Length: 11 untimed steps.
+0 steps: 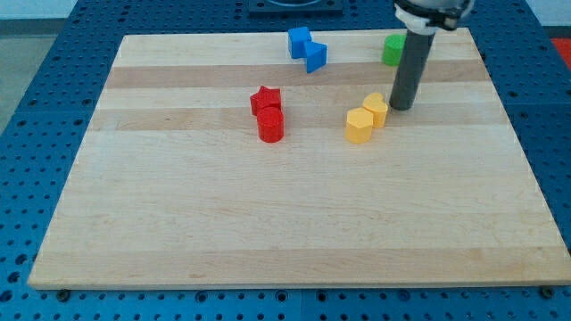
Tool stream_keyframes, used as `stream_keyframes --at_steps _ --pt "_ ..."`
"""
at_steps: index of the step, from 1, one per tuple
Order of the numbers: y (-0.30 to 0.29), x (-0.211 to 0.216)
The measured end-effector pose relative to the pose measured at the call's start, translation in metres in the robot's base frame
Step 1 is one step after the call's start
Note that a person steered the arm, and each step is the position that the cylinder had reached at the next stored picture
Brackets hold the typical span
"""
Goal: Push the blue cube closer to the red star
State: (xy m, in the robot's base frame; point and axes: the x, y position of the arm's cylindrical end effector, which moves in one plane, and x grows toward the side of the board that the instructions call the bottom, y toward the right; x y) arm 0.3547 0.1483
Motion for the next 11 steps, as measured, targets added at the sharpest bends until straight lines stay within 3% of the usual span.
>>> stream_keyframes --at_steps 2,6,11 --pt "-0.021 -0.052" --pt "-0.026 -0.097" --pt "-0.078 -0.107"
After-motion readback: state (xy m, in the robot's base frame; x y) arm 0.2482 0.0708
